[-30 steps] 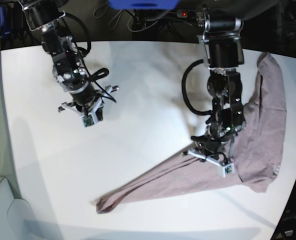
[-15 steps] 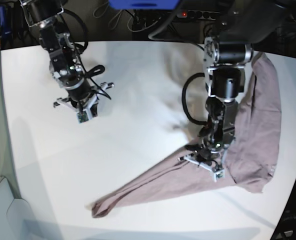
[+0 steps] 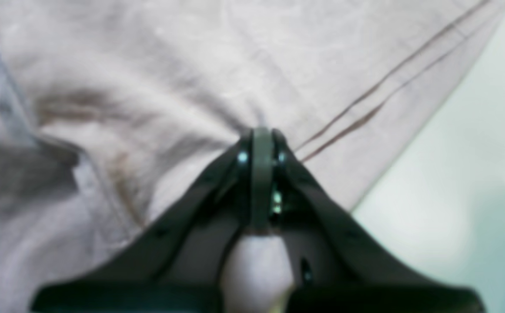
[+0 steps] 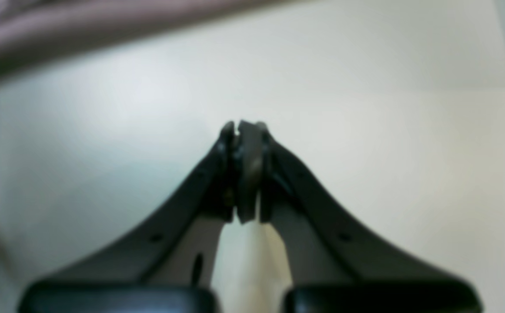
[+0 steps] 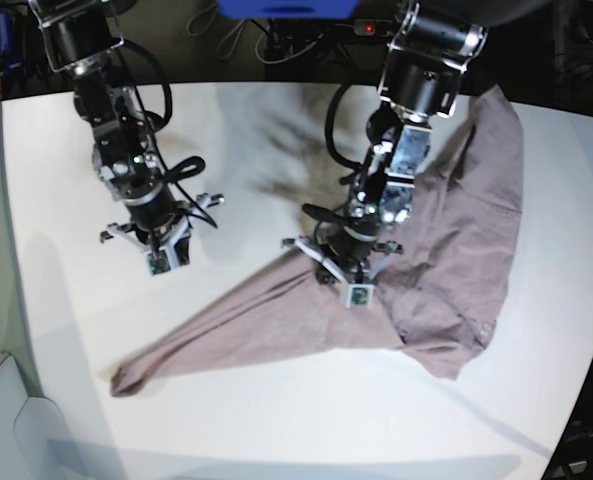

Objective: Layout the t-shirt on the table in an organized manner, then fold the t-shirt properly
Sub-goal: 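Reach both grippers onto the shirt body and pinch the fabric, then lift the shirt with both grippers and spread it across the table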

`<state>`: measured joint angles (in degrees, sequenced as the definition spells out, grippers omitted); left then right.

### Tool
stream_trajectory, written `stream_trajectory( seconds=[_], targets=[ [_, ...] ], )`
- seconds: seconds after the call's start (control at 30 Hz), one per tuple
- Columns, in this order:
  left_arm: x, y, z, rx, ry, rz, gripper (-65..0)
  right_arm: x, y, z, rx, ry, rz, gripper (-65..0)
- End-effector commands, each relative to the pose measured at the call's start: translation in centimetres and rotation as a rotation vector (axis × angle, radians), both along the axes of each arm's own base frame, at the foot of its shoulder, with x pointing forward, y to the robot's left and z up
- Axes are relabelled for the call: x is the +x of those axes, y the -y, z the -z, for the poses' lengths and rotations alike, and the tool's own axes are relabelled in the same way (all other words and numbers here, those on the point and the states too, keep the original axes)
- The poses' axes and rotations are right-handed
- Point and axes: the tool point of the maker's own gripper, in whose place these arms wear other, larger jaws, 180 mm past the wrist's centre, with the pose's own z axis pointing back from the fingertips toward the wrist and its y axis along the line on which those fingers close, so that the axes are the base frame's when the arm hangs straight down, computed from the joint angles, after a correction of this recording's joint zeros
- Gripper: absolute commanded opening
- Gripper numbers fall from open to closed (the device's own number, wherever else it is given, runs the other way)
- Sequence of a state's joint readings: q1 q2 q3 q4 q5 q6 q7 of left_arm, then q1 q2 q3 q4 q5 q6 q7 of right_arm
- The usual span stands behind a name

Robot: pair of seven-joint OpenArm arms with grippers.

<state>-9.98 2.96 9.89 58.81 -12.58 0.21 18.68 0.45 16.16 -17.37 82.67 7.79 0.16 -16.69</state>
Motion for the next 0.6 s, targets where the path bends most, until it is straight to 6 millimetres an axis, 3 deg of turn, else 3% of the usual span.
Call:
stream_trajectory(
  seconds=[0.0,0.1,0.3,0.4,0.57],
  targets=[
    [-5.0,1.1,3.8,0.026,-0.248,0.073,-65.0,1.5,-0.3,-2.2,0.009,0.073,-0.007,-65.0],
    [-4.8,1.0,1.3,0.018,-0.199,0.085,-65.0,2.1,-1.2,-2.8,0.039,0.09,-0.001,-65.0],
    [-2.7,0.0,-6.4,0.019,-0.025,0.099,-65.0,2.8,-2.9,-3.6,0.076,0.11,-0.008,-64.9],
    [-2.1,-1.4,-8.5,0.028,0.012,0.08,-65.0,2.8,-3.2,-3.6,0.086,0.109,-0.011,-64.9],
    [-2.0,-4.2,-10.3,0.005,0.042,-0.011,-64.9,2.5,-3.3,-3.3,0.087,0.1,-0.01,-63.2]
  ],
)
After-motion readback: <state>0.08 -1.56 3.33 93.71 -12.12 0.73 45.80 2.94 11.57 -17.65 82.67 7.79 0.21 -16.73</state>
